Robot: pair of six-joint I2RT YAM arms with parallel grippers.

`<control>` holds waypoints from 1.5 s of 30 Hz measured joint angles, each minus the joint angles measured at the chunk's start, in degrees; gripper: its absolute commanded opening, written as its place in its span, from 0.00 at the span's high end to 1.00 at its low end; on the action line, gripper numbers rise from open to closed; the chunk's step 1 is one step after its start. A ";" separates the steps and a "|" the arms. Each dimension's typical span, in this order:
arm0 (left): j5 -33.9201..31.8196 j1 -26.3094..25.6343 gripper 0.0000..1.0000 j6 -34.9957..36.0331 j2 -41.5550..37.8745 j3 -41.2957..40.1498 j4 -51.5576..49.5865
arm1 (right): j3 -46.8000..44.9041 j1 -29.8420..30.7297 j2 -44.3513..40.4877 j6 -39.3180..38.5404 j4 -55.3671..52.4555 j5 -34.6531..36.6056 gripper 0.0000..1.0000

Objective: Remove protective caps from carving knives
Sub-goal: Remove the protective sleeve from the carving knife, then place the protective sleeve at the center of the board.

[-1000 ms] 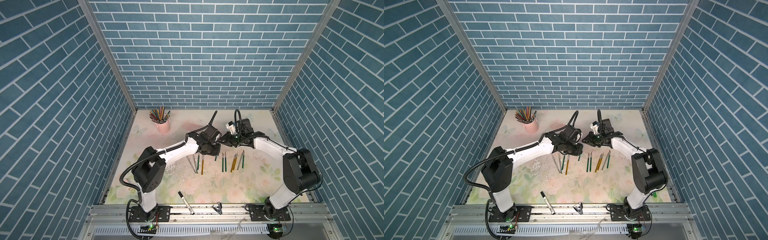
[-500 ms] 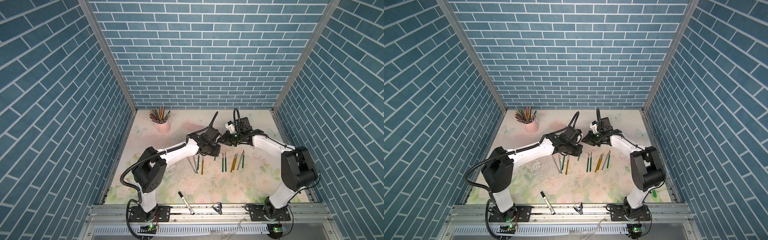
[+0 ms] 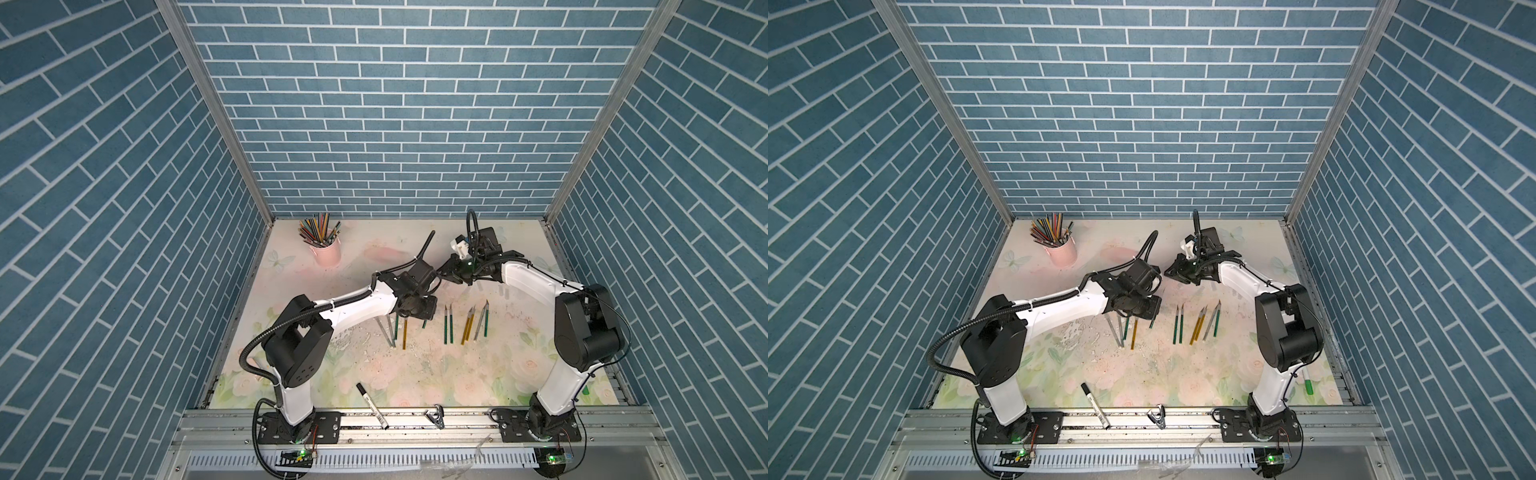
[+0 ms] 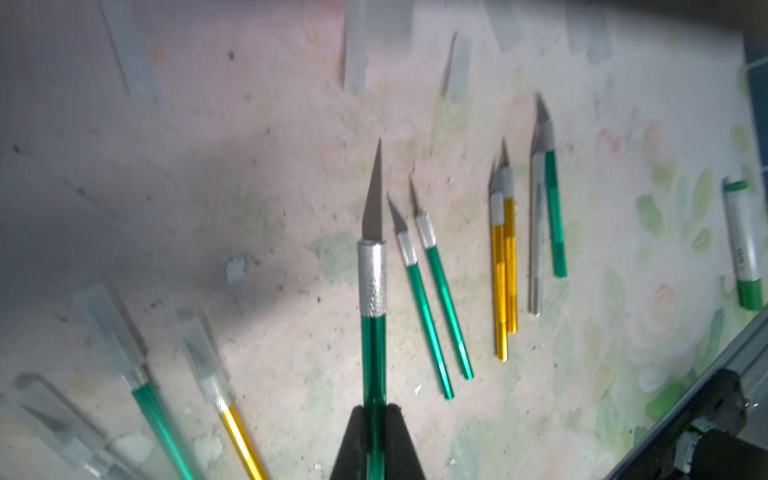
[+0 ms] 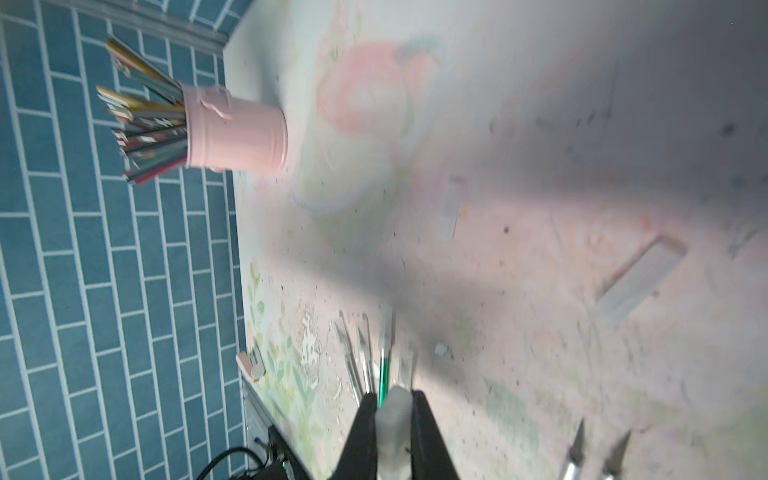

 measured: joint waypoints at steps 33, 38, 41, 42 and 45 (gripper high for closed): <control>-5.77 3.58 0.97 -3.15 -9.33 -6.62 -4.11 | 14.69 2.64 16.31 -8.48 -13.44 12.63 0.92; -5.75 3.58 0.97 -3.34 -9.33 -6.62 -3.54 | 16.11 3.34 18.34 -8.90 -14.40 13.14 0.90; -5.75 3.63 0.97 -3.37 -9.33 -6.62 -3.26 | 16.35 3.52 18.91 -8.98 -14.95 13.40 0.88; -5.75 3.63 0.97 -3.37 -9.33 -6.62 -3.21 | 16.37 3.52 18.97 -8.98 -15.08 13.46 0.87; -5.73 3.63 0.97 -3.41 -9.33 -6.62 -3.19 | 16.59 3.67 19.17 -9.01 -15.41 13.64 0.86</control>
